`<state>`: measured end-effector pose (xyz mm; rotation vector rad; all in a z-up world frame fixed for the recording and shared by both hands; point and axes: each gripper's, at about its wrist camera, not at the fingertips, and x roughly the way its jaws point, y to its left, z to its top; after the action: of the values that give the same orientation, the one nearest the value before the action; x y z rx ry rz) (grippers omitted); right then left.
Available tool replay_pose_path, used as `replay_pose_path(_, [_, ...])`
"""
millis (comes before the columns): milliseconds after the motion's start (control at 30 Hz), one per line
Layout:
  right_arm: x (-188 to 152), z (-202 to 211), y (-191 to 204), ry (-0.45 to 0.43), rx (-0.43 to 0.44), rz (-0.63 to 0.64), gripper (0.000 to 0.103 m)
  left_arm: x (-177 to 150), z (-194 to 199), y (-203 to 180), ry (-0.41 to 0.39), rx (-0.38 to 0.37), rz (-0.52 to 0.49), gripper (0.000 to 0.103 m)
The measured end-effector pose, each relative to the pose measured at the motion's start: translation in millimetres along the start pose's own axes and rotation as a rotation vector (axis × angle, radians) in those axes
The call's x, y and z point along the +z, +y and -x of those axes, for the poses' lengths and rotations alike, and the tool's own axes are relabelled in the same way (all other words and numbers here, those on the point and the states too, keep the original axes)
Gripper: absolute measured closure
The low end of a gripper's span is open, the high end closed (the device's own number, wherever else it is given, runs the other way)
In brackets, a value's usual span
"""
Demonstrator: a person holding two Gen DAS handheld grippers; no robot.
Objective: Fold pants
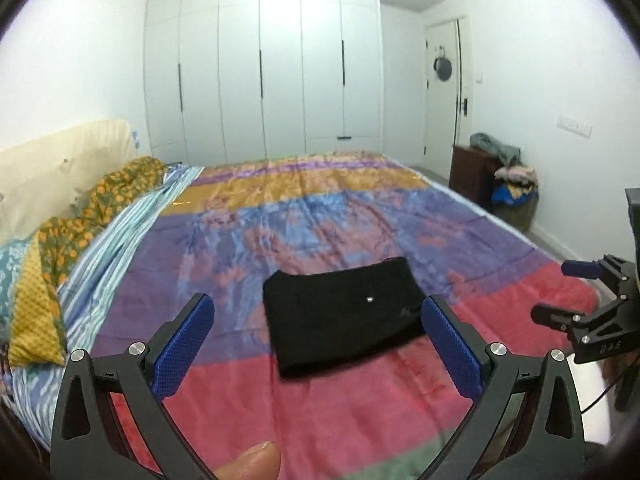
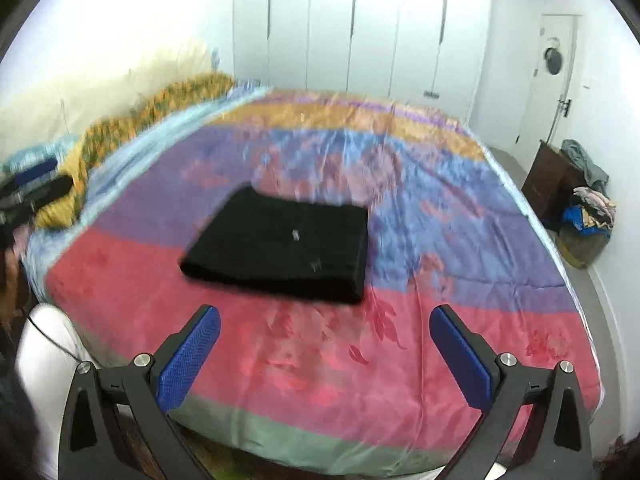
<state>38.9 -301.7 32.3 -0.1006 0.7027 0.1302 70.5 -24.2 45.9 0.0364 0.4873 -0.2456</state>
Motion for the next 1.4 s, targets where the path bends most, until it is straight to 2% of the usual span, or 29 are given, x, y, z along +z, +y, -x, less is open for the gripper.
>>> replay_pose_path(100, [-5.8,14.9,11.1,-0.035,0.001,-0.034,0.0,-14.7,1.7,-6.0,0.035,-0.002,0.036,0.0])
replay_pose_path(267, [-19.8,-0.7,31.3,0.057,0.013,-0.016,0.0,-43.1,-22.3,-12.7,0.23,0.011,0.053,0.0])
replay_pose_path(300, [-23.1,-4.3,34.7,0.072,0.003,0.001,0.0,-45.5,-22.0,-13.2,0.249,0.011,0.054,0.0])
replay_pose_path(367, [-28.1,-6.3,39.3,0.076,-0.024,0.02,0.0,-47.5,-18.1,-12.9,0.254,0.016,0.069,0.0])
replay_pose_path(500, [-26.8,0.3,36.6,0.062,-0.017,-0.018,0.0,-48.3,-17.3,-8.1,0.285,0.032,0.119,0.0])
replay_pose_path(667, [-21.5,4.7,40.0,0.037,-0.031,-0.01,0.0,-52.8,-19.5,-8.6,0.314,0.051,0.117,0.0])
replay_pose_path(833, [-21.9,4.7,41.5,0.035,-0.023,-0.015,0.0,-47.7,-11.6,-10.9,0.268,0.068,0.097,0.0])
replay_pose_path(967, [-21.5,8.0,38.5,0.026,0.005,-0.032,0.0,-42.5,-12.2,-1.5,0.232,0.053,0.149,0.0])
replay_pose_path(1067, [-20.2,8.8,36.3,0.037,0.014,-0.044,0.0,-41.9,-17.0,9.1,0.24,0.055,0.194,0.0])
replay_pose_path(1233, [-22.4,10.5,35.0,0.042,-0.015,-0.041,0.0,-45.9,-24.2,0.7,0.295,0.169,0.097,0.0])
replay_pose_path(1400, [-25.9,3.6,33.5,0.07,-0.036,-0.035,0.0,-45.1,-23.2,-2.9,0.299,0.166,0.084,0.0])
